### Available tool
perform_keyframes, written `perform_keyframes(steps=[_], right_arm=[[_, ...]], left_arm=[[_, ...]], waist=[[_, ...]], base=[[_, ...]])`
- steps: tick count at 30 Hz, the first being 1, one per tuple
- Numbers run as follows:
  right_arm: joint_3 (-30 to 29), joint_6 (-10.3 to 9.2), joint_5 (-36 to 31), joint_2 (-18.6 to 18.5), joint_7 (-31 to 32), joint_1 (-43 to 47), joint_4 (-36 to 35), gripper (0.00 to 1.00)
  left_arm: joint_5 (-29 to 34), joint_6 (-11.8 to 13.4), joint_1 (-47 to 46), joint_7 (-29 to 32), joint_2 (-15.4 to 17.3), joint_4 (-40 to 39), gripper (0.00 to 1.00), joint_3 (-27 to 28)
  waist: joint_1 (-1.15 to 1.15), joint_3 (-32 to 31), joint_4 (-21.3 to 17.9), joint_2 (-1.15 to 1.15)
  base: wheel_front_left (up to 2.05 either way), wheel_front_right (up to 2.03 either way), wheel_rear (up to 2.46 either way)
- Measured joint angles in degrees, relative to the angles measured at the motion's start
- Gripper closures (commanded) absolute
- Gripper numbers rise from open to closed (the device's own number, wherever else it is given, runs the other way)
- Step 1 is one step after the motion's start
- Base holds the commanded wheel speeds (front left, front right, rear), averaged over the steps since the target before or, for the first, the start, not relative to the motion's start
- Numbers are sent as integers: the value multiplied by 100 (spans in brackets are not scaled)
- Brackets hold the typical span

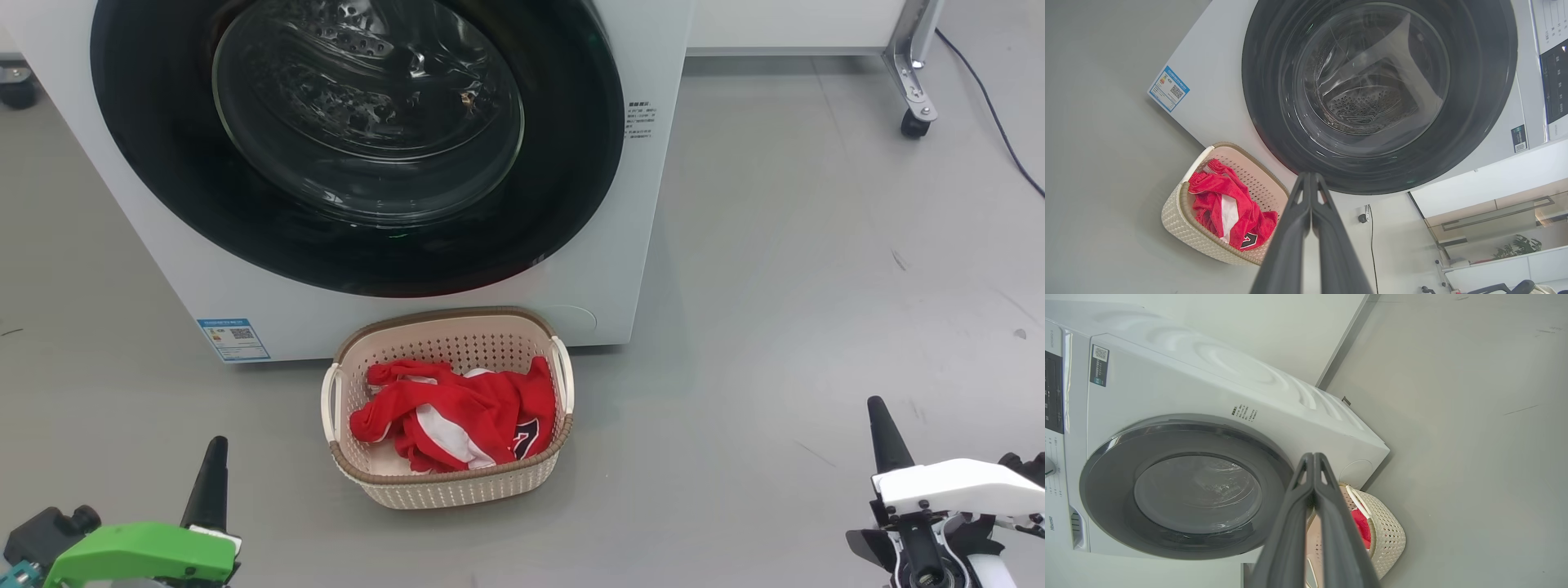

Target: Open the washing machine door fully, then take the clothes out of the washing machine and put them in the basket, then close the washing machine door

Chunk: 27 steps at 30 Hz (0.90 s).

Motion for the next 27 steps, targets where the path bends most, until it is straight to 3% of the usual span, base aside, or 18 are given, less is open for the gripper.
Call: perform_keyframes(steps=[27], right_arm=[[-432, 263, 1946, -18, 383, -247, 240, 100]], left_arm=[[-1867, -196, -299, 332, -96, 378, 100, 368]], waist=[[0, -85, -82, 0]], base=[[0, 0, 0]])
